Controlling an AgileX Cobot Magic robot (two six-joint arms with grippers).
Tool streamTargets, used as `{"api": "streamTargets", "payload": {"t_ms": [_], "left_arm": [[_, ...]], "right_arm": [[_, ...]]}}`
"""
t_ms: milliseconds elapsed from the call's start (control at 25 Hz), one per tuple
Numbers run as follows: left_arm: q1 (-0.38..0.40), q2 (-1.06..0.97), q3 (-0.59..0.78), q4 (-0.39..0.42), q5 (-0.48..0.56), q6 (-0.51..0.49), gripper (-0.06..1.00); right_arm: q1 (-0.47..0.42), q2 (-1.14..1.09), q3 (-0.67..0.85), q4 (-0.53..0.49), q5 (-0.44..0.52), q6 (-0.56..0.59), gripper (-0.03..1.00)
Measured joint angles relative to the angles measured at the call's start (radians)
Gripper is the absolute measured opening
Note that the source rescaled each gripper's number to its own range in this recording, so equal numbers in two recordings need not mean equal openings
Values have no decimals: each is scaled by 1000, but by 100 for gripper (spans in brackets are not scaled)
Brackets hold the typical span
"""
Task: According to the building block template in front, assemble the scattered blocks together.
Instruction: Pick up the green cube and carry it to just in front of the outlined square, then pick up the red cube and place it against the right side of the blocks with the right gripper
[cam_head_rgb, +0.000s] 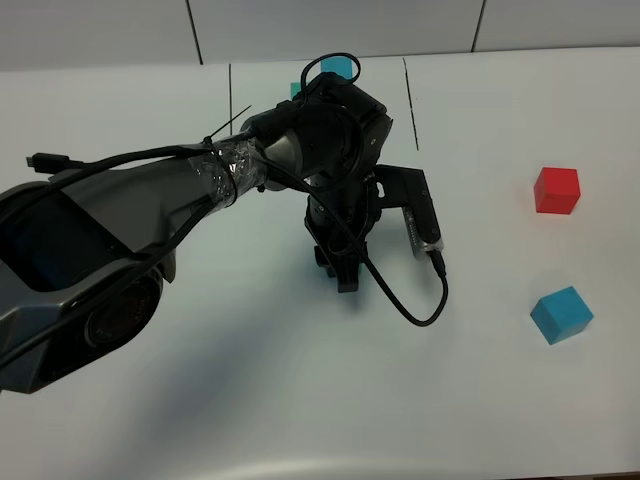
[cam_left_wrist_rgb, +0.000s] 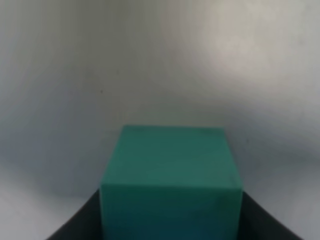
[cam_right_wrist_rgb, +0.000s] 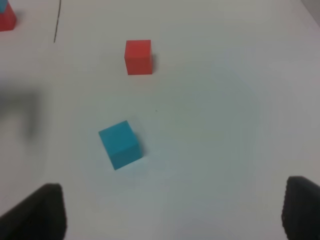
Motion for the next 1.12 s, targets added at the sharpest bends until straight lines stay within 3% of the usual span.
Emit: {"api": "streamTargets", "payload": {"t_ms": [360, 520, 720, 920, 1120], "left_arm": [[0, -89, 1, -29, 41, -5, 75], [0, -145, 1, -46, 76, -29, 94], [0, -204, 1, -40, 98, -109, 100], [9, -267, 1, 20, 128, -234, 100], [104, -340, 15, 22, 133, -351, 100]], "right_arm": [[0, 0, 0, 0, 0, 2, 88], [0, 0, 0, 0, 0, 2, 88], [0, 0, 0, 0, 0, 2, 88], [0, 0, 0, 0, 0, 2, 88], [0, 0, 0, 0, 0, 2, 88]]}}
